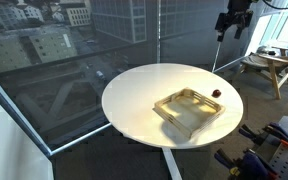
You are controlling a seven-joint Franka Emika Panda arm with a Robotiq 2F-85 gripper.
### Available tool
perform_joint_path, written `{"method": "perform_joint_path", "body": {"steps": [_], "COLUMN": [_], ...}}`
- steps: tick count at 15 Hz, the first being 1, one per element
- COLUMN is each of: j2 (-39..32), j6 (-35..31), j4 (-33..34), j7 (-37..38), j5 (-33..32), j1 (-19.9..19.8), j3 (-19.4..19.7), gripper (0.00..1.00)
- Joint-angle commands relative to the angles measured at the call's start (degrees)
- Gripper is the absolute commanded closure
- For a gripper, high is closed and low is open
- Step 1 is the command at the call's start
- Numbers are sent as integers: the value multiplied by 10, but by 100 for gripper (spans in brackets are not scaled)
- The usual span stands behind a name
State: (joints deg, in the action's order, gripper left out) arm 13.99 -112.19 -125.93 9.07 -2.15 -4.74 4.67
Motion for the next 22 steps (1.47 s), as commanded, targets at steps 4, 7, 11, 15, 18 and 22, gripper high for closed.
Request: {"method": "perform_joint_path", "body": {"steps": [4, 7, 11, 15, 18, 22], "j2": [-39, -59, -89, -118, -137, -158], "j6": [-24, -21, -18, -19, -21, -21], "j4": [34, 51, 79, 107, 126, 145], "j7": [9, 13, 21, 27, 28, 26], "j5": [18, 18, 17, 19, 23, 30], "j1": [-11, -18, -25, -32, -36, -39], "j3": [8, 12, 20, 28, 35, 42], "gripper": [0, 0, 0, 0, 0, 0]}}
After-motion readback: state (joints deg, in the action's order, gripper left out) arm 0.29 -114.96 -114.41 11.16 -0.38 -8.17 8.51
